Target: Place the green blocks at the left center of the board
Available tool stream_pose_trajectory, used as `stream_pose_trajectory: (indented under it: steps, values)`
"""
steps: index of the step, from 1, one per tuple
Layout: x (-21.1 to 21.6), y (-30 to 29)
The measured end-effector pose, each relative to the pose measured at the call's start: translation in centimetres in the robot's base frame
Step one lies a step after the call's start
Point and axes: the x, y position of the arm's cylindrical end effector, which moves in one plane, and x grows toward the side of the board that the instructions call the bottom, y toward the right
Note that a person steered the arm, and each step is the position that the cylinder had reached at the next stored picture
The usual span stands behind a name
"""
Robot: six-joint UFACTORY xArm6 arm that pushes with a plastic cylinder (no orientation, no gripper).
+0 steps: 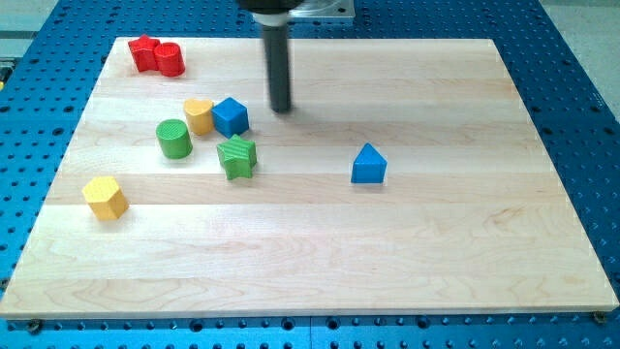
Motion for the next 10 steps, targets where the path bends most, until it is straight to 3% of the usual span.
stream_pose_trajectory:
  steps: [1, 4, 6, 8, 10]
  values:
    - [5.9, 0.8]
    - [10.4, -5.5]
    - [6.8, -10.9]
    - [5.8, -16.5]
    - [4.0, -18.7]
